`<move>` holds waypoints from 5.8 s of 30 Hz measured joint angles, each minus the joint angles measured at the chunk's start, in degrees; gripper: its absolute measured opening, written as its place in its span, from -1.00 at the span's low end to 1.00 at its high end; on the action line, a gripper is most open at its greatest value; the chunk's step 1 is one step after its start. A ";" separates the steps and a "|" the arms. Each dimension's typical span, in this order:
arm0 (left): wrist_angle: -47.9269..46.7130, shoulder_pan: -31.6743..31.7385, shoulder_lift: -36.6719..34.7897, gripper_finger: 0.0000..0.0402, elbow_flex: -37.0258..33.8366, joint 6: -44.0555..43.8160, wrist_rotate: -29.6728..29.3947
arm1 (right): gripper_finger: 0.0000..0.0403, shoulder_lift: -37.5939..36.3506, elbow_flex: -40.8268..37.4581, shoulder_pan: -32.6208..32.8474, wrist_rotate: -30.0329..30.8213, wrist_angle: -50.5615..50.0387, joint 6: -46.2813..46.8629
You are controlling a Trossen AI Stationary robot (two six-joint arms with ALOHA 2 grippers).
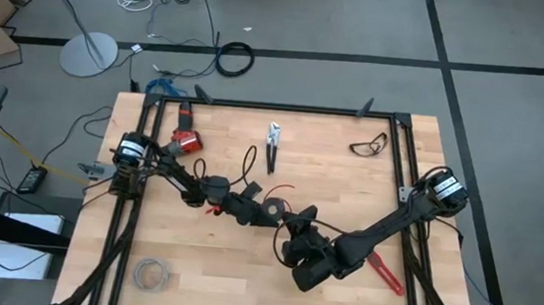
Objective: Coil cords
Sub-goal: Coil the red wire onto the black spool, then return to Home Position
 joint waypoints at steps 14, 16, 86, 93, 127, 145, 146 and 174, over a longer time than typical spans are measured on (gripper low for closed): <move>2.63 0.02 -0.04 -1.00 0.00 -2.52 1.46 | -0.81 0.00 0.00 -1.40 -1.67 6.83 -13.73; 2.69 0.02 -0.04 -1.00 0.00 -2.63 1.47 | -0.90 0.01 0.00 -1.40 -1.92 6.95 -14.26; 10.46 -6.10 -18.08 -0.31 -25.81 9.58 -26.75 | -1.00 0.15 0.04 -16.43 -19.57 1.38 -10.62; 10.65 -6.10 -18.08 -0.31 -25.81 11.07 -26.81 | -1.00 0.17 0.02 -20.21 -30.45 -1.08 -10.74; 9.81 -6.10 -18.01 -0.31 -25.79 13.93 -26.90 | -0.57 7.72 1.92 -18.14 -23.57 -1.62 -11.66; 9.69 -6.10 -18.01 -0.31 -25.79 15.25 -26.90 | -0.41 7.50 12.32 -16.78 -17.33 -15.47 -11.73; 9.71 -6.10 -18.01 -0.31 -25.79 15.37 -26.90 | -0.41 7.50 12.98 -16.66 -16.31 -16.72 -11.73; -5.40 -5.99 -34.54 -0.36 -17.29 37.61 -18.61 | -0.42 -23.14 36.42 0.10 -7.14 -20.03 -0.92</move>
